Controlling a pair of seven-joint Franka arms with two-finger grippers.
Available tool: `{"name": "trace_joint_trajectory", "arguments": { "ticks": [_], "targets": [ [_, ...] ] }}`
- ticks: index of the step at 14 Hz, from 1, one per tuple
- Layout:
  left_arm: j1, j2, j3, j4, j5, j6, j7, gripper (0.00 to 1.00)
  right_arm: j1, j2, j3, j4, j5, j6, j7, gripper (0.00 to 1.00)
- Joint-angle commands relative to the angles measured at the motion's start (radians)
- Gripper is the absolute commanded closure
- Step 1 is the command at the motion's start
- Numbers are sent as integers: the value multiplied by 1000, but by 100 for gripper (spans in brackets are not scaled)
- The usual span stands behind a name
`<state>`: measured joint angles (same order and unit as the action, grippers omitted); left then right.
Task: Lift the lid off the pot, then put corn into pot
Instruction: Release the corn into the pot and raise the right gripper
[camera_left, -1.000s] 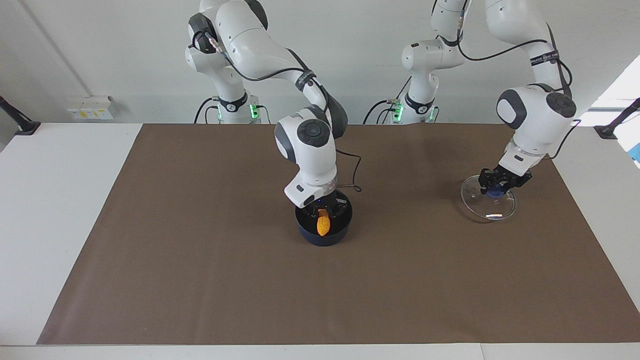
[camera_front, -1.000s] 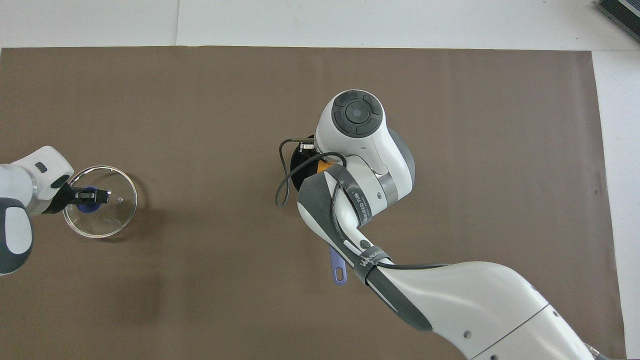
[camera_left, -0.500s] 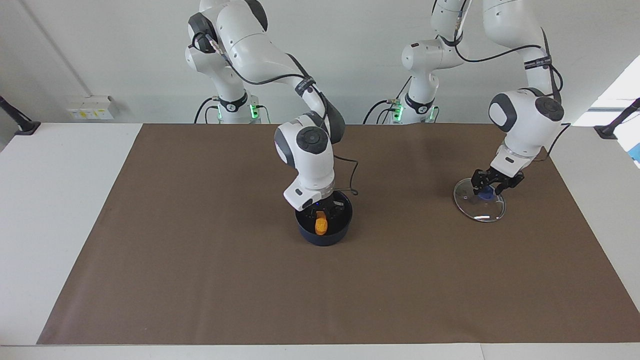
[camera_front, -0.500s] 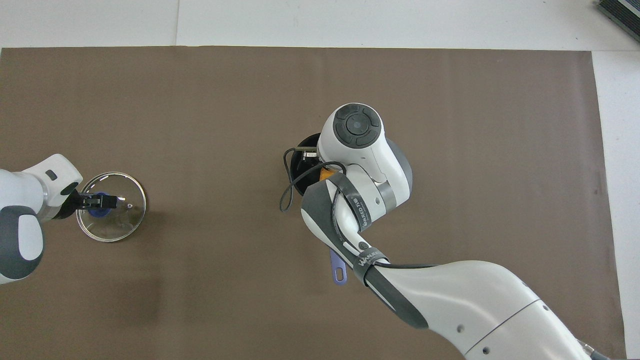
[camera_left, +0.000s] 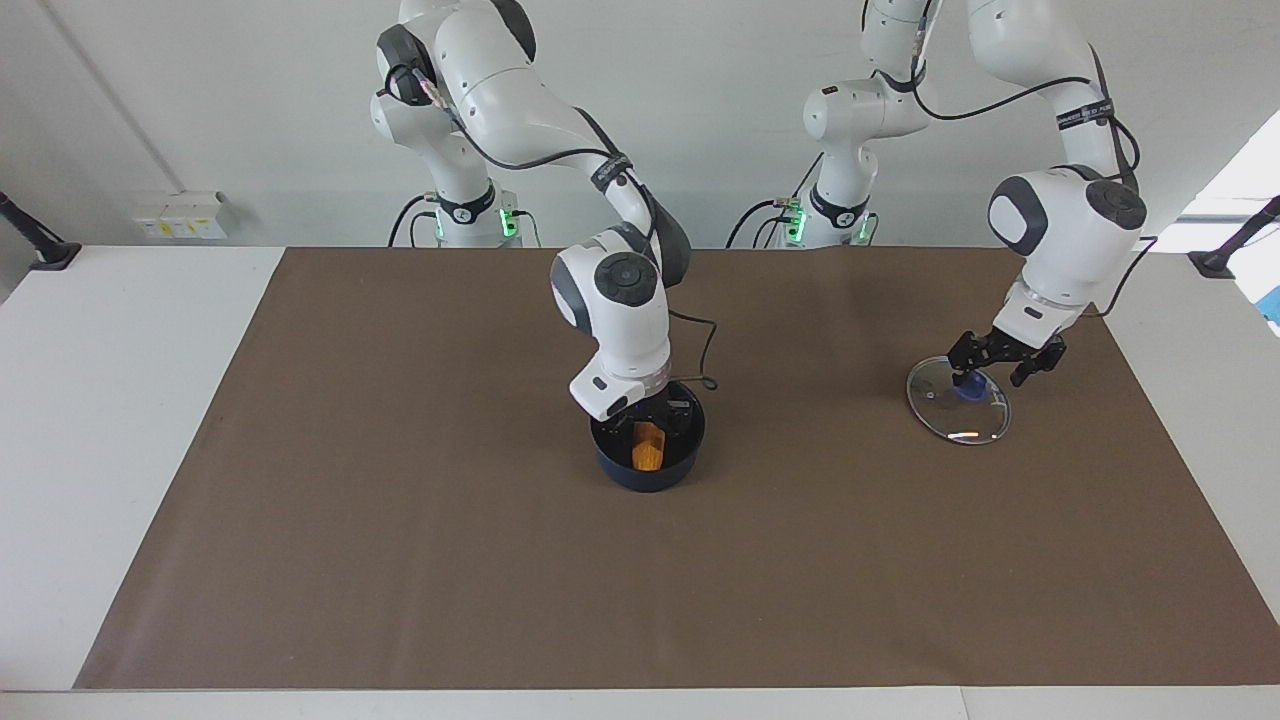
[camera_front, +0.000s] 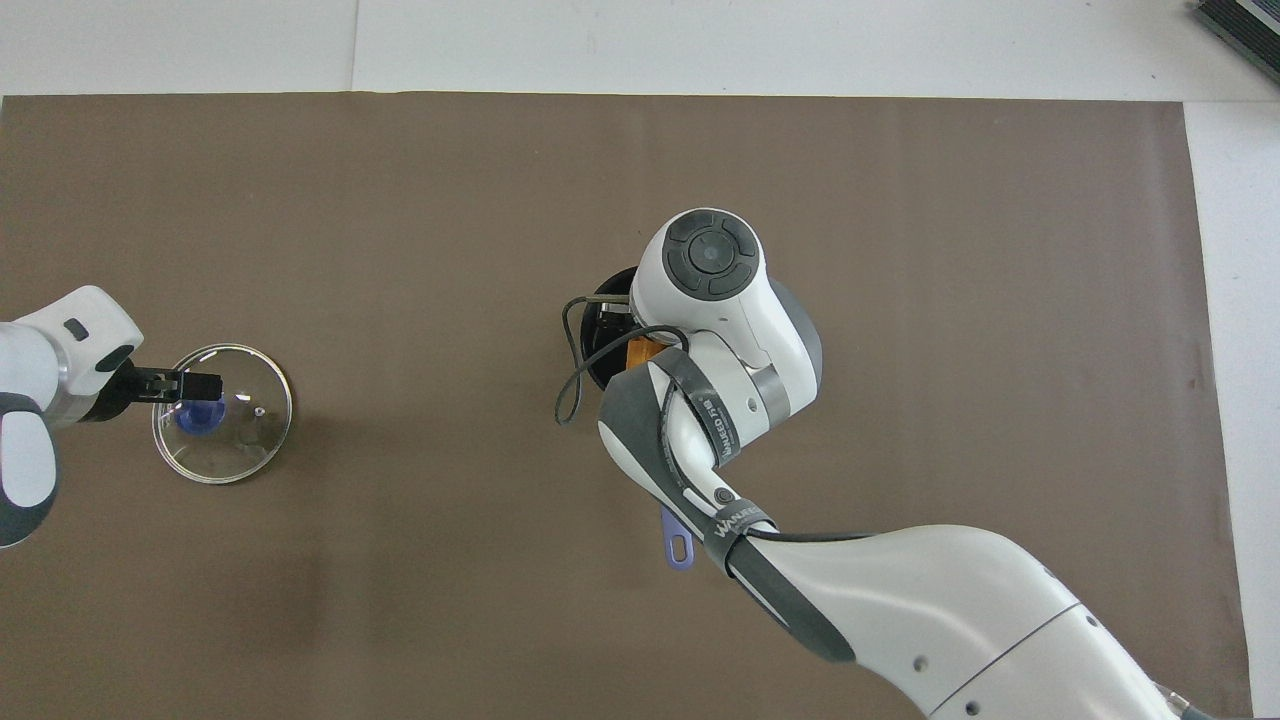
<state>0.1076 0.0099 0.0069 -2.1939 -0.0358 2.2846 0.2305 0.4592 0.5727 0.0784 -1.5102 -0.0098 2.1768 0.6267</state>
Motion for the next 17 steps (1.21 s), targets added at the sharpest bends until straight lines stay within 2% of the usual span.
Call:
{"name": "trace_joint_trajectory", "arguments": {
  "ticks": [1, 4, 7, 12, 17],
  "targets": [
    [-15, -10, -8, 71, -7, -80, 10, 0, -10, -46, 0, -4, -13, 8, 30, 0],
    [-44, -8, -8, 146, -6, -169, 9, 0, -51, -152, -12, -5, -18, -49, 22, 0],
    [-104, -8, -8, 166, -6, -174, -16, 0, -111, -256, -11, -5, -19, -156, -8, 0],
    [-184, -2, -10, 213, -9, -197, -100, 0, -215, -375, -11, -7, -16, -308, -163, 0],
    [-183, 19, -8, 391, -13, -390, -102, 0, -315, -499, -11, -12, -4, -500, -355, 0]
  ]
}}
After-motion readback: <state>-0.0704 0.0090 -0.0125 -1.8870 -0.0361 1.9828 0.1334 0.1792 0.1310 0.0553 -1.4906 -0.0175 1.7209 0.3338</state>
